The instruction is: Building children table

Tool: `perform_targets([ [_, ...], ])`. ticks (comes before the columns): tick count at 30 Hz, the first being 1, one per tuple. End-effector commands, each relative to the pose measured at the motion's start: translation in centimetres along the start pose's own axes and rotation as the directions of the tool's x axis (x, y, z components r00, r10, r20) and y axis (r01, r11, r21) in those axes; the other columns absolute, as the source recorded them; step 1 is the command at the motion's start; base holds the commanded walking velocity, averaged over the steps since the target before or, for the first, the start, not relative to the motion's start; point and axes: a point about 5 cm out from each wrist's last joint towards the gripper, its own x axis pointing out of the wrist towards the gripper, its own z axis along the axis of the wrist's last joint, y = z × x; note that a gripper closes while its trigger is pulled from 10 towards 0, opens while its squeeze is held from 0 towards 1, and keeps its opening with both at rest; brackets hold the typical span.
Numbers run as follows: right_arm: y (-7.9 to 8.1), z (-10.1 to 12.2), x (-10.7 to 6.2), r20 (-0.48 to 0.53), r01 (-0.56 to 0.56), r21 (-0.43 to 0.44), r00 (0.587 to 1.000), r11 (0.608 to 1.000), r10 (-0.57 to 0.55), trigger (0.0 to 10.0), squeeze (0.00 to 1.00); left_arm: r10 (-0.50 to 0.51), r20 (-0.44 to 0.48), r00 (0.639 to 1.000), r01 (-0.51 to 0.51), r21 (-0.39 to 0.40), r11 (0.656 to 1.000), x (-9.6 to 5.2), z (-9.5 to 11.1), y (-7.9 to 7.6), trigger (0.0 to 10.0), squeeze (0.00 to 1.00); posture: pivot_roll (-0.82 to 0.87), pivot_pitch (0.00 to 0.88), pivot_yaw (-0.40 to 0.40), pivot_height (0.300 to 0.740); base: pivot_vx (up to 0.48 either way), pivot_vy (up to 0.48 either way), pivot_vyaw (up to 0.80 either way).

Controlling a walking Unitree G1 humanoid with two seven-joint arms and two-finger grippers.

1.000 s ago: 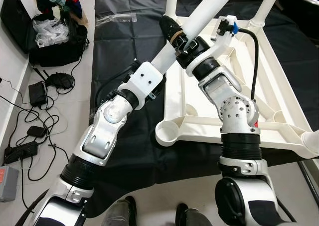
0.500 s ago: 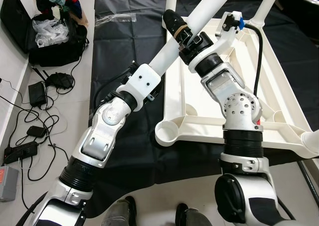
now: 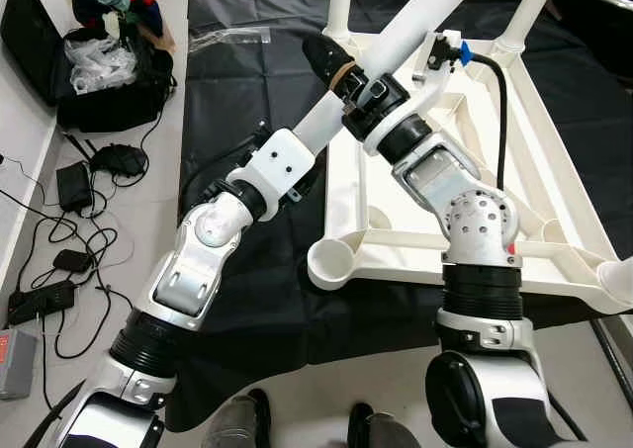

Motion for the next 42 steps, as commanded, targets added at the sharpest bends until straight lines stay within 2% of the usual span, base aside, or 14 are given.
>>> perform_targets([
  [1,0.8,-0.5,0.2,-0.028,-0.033,-0.003,0.999,0.999,0.033,10.0,0.0,-0.061,0.044,0.997,0.059,0.031,0.998,-0.1,0.6,-1.3,10.0,0.0,0.15,0.194,-0.043,0.74,0.0,0.0,0.0],
  [2,0.8,-0.5,0.2,-0.028,-0.032,-0.004,0.999,0.999,0.032,6.2,0.0,-0.07,0.047,0.996,0.068,0.035,0.997,-0.1,0.6,-1.5,10.0,0.0,0.15,0.191,-0.044,0.74,0.0,0.0,0.0],
  [4,0.8,-0.5,0.2,-0.028,-0.032,-0.004,0.999,0.999,0.032,6.2,0.0,-0.07,0.047,0.996,0.068,0.035,0.997,-0.1,0.6,-1.5,10.0,0.0,0.15,0.191,-0.044,0.74,0.0,0.0,0.0],
  [5,0.7,-0.4,0.2,-0.023,-0.03,0.003,0.999,1.0,0.03,0.0,0.0,-0.081,0.052,0.995,0.08,0.021,0.997,-0.2,0.7,-1.9,10.0,0.0,0.15,0.188,-0.043,0.74,0.0,0.0,0.0],
  [18,0.5,-0.1,0.2,0.003,-0.017,0.0,1.0,1.0,0.017,0.0,0.0,-0.107,0.066,0.992,0.106,0.011,0.994,-0.3,1.0,-3.0,10.0,0.0,0.15,0.18,-0.042,0.74,0.0,0.0,0.0],
  [21,0.5,-0.1,0.2,0.01,-0.014,0.003,1.0,1.0,0.014,0.0,0.0,-0.108,0.062,0.992,0.108,-0.011,0.994,-0.3,1.0,-3.2,10.0,0.0,0.15,0.179,-0.045,0.74,0.0,0.0,0.0],
  [25,0.6,0.0,0.2,0.016,-0.013,0.004,1.0,1.0,0.013,0.0,0.0,-0.099,0.016,0.995,0.1,-0.09,0.991,-0.2,0.5,-3.0,10.0,0.0,0.15,0.179,-0.047,0.74,0.0,0.0,0.0],
  [26,0.6,0.1,0.2,0.016,-0.013,0.0,1.0,1.0,0.013,0.0,0.0,-0.086,0.0,0.996,0.086,-0.111,0.99,-0.2,0.3,-2.8,10.0,0.35,0.15,0.181,-0.047,0.74,0.0,0.0,0.0],
  [28,0.6,0.1,0.2,0.015,-0.014,-0.004,1.0,1.0,0.014,0.0,0.0,-0.077,-0.008,0.997,0.076,-0.121,0.99,-0.2,0.1,-2.6,10.0,0.35,0.15,0.181,-0.047,0.74,0.0,0.0,0.0],
  [29,0.6,0.1,0.3,0.015,-0.013,-0.005,1.0,1.0,0.013,0.0,0.0,-0.072,-0.009,0.997,0.07,-0.132,0.989,-0.2,0.0,-2.4,10.0,1.0,0.15,0.182,-0.047,0.74,0.0,0.0,0.0],
  [38,0.6,0.2,0.3,0.018,-0.013,-0.004,1.0,1.0,0.013,0.0,0.0,-0.019,-0.024,1.0,0.017,-0.099,0.995,0.0,0.0,-1.3,10.0,1.0,0.15,0.182,-0.047,0.74,0.0,0.0,0.0],
  [39,0.5,0.2,0.3,0.016,-0.014,-0.007,1.0,1.0,0.014,0.0,0.0,-0.015,-0.028,0.999,0.013,-0.085,0.996,0.0,-0.1,-1.1,10.0,0.0,0.16,0.184,-0.049,0.74,0.0,0.0,0.0],
  [41,0.5,0.2,0.2,0.015,-0.014,-0.01,1.0,1.0,0.014,0.0,0.0,-0.011,-0.032,0.999,0.009,-0.076,0.997,-0.1,-0.1,-0.9,10.0,0.0,0.16,0.184,-0.049,0.74,0.0,0.0,0.0],
  [42,0.4,0.2,0.2,0.015,-0.01,-0.012,1.0,1.0,0.01,0.0,0.0,0.025,-0.04,0.999,-0.028,-0.073,0.997,-0.1,-0.2,-0.4,10.0,0.0,0.15,0.185,-0.046,0.74,0.0,0.0,0.0],
])
